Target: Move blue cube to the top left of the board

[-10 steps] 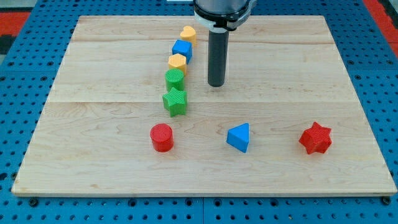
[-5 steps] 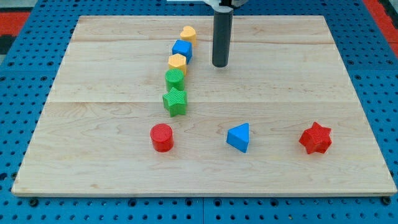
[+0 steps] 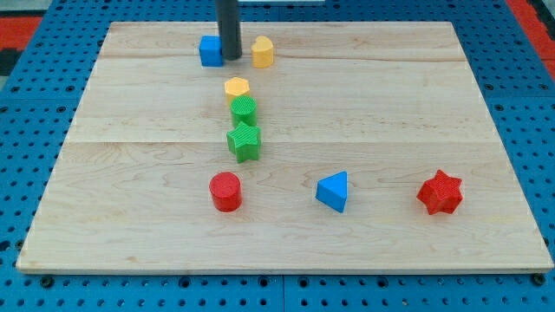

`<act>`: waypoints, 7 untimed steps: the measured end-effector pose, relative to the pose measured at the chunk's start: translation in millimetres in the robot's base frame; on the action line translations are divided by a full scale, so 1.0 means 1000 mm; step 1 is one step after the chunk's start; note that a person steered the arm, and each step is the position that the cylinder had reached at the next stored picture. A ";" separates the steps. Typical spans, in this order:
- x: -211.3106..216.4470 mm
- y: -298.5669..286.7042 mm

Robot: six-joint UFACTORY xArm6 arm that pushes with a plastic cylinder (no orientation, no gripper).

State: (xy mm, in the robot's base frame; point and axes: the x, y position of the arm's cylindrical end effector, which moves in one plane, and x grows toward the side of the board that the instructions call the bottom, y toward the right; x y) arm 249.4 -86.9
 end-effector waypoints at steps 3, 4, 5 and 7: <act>-0.008 -0.051; 0.006 -0.035; 0.007 -0.081; -0.003 -0.086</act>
State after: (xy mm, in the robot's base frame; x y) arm 246.7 -172.7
